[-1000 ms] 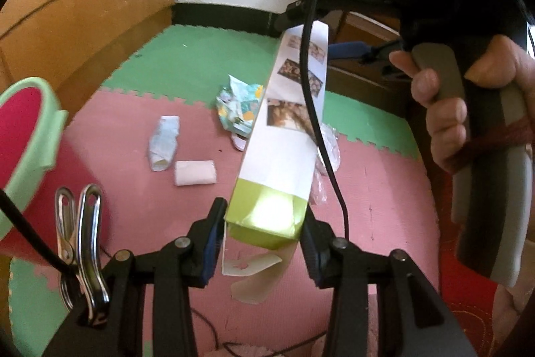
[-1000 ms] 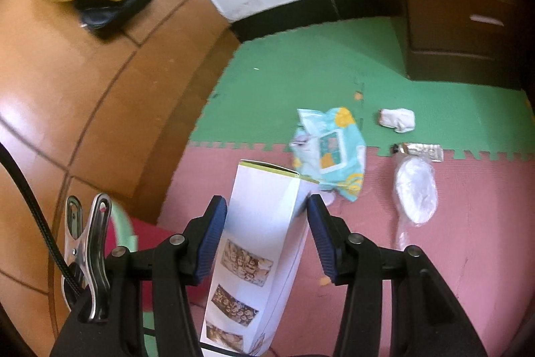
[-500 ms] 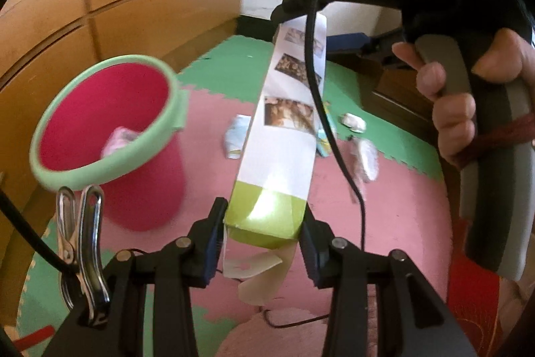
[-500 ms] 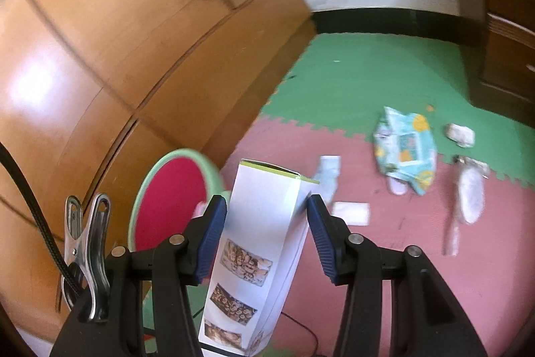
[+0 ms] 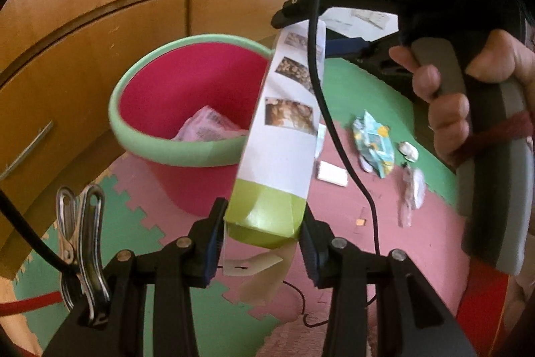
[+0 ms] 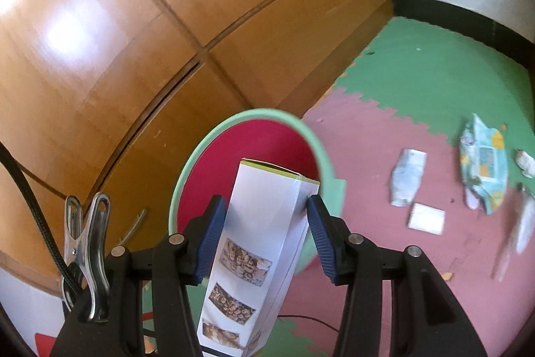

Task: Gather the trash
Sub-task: 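Lift the white box with the left tool and carry it over the bucket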

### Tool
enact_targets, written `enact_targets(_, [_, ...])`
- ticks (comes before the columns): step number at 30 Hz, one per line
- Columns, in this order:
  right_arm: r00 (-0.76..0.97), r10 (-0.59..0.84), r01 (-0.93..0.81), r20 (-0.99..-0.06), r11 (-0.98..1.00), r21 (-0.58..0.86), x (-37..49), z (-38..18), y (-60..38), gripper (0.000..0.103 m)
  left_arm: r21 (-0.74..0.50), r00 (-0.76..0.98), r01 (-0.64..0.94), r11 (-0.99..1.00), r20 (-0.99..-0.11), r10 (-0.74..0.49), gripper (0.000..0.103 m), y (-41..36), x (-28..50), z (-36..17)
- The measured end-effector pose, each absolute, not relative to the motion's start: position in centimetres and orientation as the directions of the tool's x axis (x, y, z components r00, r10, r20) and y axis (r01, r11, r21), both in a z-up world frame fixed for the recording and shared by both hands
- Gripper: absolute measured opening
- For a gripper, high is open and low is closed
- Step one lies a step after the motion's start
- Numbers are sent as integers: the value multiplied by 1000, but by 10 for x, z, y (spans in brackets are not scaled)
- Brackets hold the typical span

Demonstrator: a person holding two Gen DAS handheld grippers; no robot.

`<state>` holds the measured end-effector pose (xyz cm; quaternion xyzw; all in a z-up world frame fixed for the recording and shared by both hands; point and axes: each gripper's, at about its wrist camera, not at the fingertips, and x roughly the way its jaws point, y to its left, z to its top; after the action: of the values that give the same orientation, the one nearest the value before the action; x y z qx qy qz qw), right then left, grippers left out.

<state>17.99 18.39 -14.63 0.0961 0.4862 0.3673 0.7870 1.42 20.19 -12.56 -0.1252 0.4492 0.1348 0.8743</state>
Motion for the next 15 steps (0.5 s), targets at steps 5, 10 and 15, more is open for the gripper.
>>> enact_targets(5, [210, 671, -537, -711, 687, 489, 180, -156, 218, 52, -129, 554, -373, 919, -825, 109, 40, 221, 15, -140])
enact_targets(10, [218, 685, -593, -695, 658, 463, 180, -147, 232, 55, -134, 559, -385, 913, -821, 115, 40, 224, 15, -137])
enact_targets(15, [275, 714, -597, -644, 652, 468, 181, -141, 218, 67, -164, 561, -400, 901, -822, 99, 40, 231, 17, -135])
